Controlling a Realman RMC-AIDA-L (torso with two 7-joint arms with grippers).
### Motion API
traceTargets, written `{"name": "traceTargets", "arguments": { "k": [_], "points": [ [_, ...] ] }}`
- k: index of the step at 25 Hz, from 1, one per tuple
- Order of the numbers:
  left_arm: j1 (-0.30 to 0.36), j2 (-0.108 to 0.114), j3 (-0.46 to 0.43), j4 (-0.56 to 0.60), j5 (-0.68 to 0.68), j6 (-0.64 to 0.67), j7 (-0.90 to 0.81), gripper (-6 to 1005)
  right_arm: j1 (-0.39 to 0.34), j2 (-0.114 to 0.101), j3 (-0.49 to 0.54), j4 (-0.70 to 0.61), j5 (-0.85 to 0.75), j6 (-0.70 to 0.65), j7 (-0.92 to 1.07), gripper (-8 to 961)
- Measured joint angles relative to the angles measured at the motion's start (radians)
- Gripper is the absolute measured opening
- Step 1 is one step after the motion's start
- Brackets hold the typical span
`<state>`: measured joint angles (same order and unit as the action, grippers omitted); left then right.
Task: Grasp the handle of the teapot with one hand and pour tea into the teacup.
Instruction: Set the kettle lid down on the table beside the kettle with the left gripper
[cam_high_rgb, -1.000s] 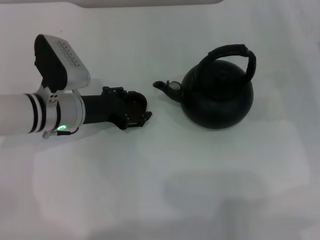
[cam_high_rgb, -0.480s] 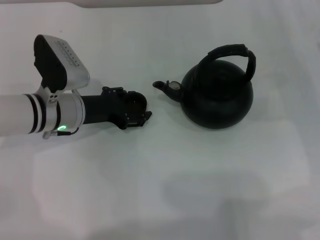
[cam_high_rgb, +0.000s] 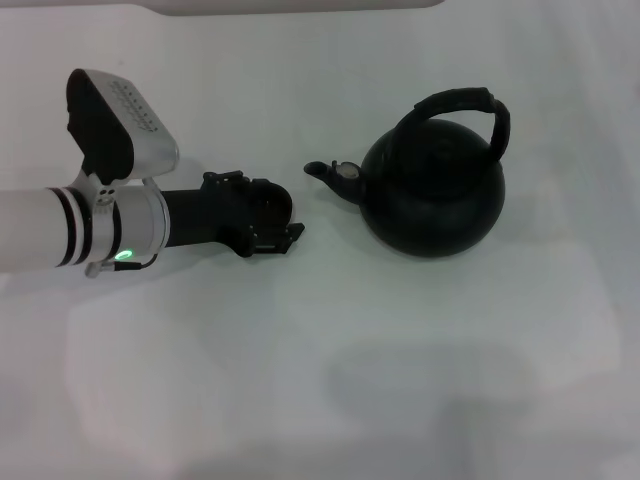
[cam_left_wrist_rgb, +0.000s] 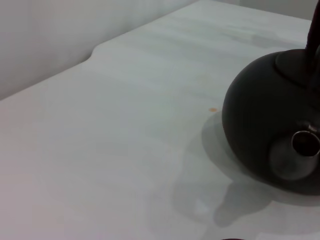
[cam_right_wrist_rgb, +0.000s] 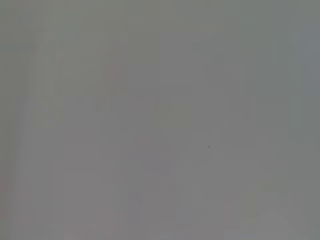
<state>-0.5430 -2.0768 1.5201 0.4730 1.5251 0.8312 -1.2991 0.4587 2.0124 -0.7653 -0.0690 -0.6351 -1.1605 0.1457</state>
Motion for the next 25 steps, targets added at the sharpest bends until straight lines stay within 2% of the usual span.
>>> {"name": "traceTargets", "arguments": {
  "k": [5,10,16,25],
  "points": [
    [0.0,0.001,0.001,0.0,-0.001,-0.005,0.002,831,0.0,0.0,0.0,0.001,0.0,-0.001,0.0,579],
    [0.001,0.002,0.003,0.006,-0.001,-0.006,0.001,833,0.0,0.0,0.0,0.001,0.0,-0.001,-0.001,580],
    [0.054,0.004,0.007,0.093,0.013,-0.017,-0.002,854,-0.002,-0.001,0.0,-0.002,0.0,-0.001,-0.002,580],
    [0.091,0.004,0.006,0.164,0.013,-0.005,-0.001,879,-0.002,-0.002,0.0,-0.004,0.0,-0.001,-0.004,580]
  ]
}}
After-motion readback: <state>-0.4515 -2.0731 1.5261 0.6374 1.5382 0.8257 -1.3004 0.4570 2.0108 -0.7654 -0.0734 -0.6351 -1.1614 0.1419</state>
